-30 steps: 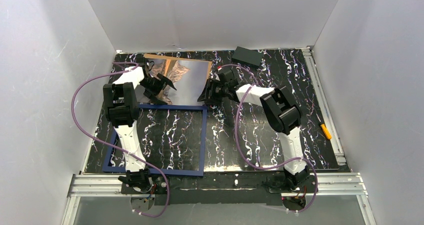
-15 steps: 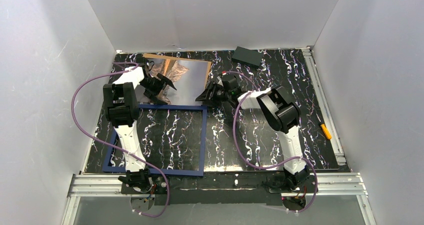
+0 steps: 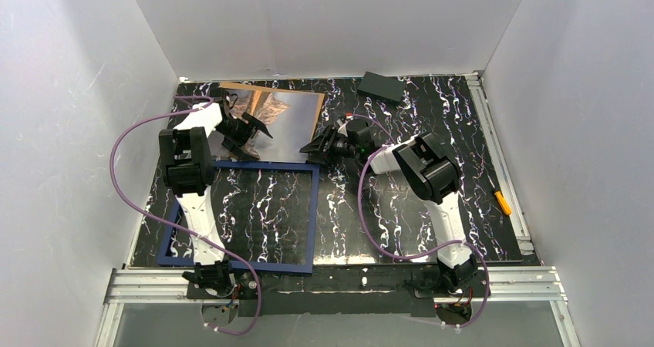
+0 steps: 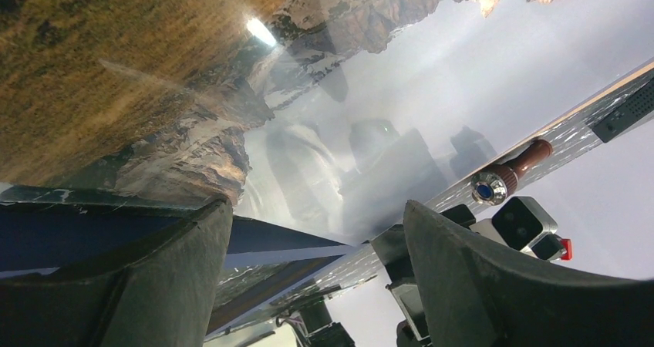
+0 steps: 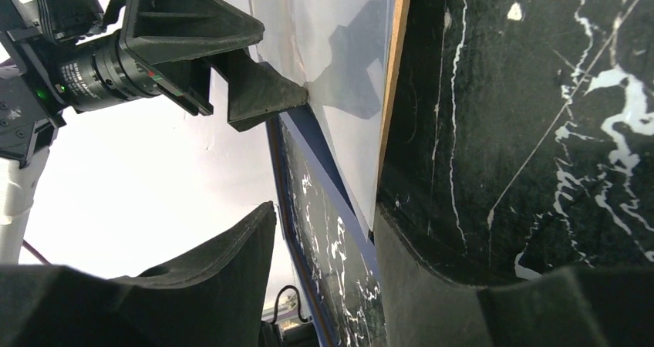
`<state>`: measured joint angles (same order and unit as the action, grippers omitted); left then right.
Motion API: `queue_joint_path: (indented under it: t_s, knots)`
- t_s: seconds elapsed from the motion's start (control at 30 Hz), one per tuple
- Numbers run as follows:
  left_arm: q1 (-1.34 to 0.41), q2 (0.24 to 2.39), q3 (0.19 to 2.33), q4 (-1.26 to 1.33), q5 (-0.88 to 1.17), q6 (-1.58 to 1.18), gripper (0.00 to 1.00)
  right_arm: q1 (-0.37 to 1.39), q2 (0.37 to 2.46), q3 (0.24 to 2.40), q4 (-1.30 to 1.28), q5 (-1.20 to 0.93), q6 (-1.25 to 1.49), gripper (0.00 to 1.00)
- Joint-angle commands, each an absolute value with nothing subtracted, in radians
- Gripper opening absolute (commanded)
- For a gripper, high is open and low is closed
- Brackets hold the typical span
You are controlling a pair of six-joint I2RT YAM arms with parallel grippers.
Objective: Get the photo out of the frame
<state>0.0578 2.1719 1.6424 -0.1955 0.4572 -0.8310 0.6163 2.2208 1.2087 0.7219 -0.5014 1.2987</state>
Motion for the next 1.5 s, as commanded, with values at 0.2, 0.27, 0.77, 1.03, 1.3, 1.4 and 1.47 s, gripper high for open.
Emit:
queue_joint_path:
  t_s: [0.2,0.27,0.77,1.03,1.3,1.4,1.47]
  knots:
    - [0.059,2.206,1.608,-0.278,0.472,-0.838,0.81,0.621,2.183,1.17,0.927,-0.523,1.435,0.56]
    - [0.057,2.205,1.603,-0.268,0.48,-0.848,0.81,0.624,2.191,1.159,0.968,-0.523,1.479,0.53]
    - [-0.022,2.193,1.586,-0.229,0.521,-0.858,0.81,0.562,2.249,1.218,0.903,-0.555,1.362,0.36]
    - [-0.047,2.157,1.582,-0.186,0.57,-0.814,0.85,0.544,2.286,1.27,0.866,-0.586,1.265,0.16]
    - [-0.07,1.98,1.593,-0.161,0.6,-0.595,0.9,0.513,2.273,1.266,0.85,-0.621,1.254,0.02]
    - [-0.12,1.891,1.56,-0.209,0.45,-0.435,0.9,0.502,2.253,1.256,0.834,-0.641,1.252,0.01]
    - [-0.168,1.827,1.482,-0.159,0.317,-0.33,0.9,0.499,2.244,1.248,0.829,-0.651,1.26,0.01]
